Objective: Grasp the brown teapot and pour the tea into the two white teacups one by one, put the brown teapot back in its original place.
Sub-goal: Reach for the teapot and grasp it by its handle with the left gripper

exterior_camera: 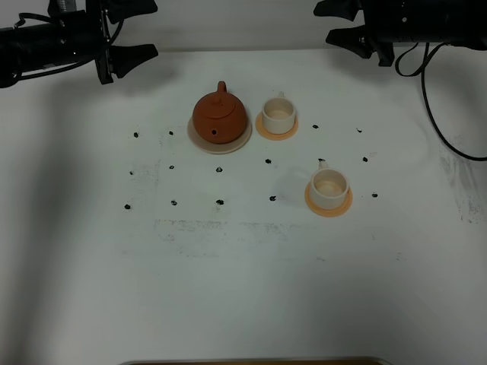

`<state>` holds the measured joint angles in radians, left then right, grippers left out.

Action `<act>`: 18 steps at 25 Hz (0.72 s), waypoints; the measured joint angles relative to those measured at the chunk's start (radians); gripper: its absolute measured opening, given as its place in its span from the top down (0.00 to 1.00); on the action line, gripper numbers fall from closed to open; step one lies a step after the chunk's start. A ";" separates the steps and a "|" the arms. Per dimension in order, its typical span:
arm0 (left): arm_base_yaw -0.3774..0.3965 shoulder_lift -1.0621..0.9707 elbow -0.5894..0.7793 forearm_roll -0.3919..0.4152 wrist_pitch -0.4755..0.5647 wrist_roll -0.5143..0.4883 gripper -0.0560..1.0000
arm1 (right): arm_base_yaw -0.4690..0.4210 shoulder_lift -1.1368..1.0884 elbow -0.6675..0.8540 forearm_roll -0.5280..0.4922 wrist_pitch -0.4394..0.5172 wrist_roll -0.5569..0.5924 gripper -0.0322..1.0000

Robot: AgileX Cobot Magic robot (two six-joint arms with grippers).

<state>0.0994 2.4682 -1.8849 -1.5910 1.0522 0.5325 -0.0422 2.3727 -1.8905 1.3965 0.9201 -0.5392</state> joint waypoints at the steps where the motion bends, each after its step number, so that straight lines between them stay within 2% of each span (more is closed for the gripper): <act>1: -0.001 0.008 -0.012 -0.004 0.004 0.000 0.23 | -0.001 0.012 0.000 0.000 0.000 0.006 0.44; 6: -0.006 0.045 -0.077 -0.009 0.021 -0.027 0.23 | -0.007 0.049 -0.001 0.009 -0.003 0.008 0.44; 18: -0.007 0.112 -0.086 -0.015 0.052 -0.046 0.23 | -0.008 0.051 -0.011 0.021 -0.005 0.008 0.44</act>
<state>0.0919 2.5803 -1.9710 -1.6060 1.1040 0.4867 -0.0498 2.4238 -1.9012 1.4176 0.9147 -0.5315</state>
